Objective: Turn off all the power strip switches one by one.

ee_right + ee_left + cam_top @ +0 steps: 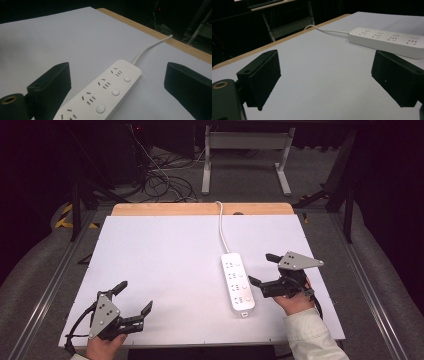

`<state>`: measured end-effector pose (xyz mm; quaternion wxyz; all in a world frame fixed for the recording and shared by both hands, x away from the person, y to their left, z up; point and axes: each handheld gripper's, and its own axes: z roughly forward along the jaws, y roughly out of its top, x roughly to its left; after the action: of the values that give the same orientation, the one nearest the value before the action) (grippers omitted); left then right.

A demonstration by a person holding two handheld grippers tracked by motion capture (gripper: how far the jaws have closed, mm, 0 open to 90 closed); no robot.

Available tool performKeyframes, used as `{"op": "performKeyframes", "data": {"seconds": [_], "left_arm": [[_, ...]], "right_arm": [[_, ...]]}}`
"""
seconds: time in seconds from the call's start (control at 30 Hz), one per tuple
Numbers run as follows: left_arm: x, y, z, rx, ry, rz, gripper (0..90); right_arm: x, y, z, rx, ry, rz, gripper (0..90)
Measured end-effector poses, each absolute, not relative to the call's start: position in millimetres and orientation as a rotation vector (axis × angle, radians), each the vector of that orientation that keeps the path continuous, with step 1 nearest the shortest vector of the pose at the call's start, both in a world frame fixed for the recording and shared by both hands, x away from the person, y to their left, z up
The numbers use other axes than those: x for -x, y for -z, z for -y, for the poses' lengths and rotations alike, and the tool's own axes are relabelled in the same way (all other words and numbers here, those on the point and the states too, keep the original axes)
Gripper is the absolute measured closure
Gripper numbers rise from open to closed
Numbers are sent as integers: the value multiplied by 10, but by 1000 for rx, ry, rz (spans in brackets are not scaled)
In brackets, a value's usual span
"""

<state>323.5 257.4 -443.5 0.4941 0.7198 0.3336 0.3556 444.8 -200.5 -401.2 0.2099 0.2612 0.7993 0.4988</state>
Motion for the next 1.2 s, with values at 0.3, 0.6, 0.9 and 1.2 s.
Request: {"op": "performKeyframes", "data": {"seconds": [0.3,0.6,0.9,1.2], "left_arm": [[-3242,4444,-2562,-1756,-860,-817,87],[-3245,4452,-2547,-1773,-865,-812,87],[-3260,4464,-2534,-1785,-870,-831,76],[-3253,4462,-2533,-1791,-861,-804,66]], "right_arm": [[-4597,3996,1892,-758,-1331,-2244,25],[-4722,4000,1819,-758,-1365,-2229,3],[-4828,4039,1773,-887,-1394,-2234,0],[-4913,4083,1723,-1018,-1376,-2244,3]]}}
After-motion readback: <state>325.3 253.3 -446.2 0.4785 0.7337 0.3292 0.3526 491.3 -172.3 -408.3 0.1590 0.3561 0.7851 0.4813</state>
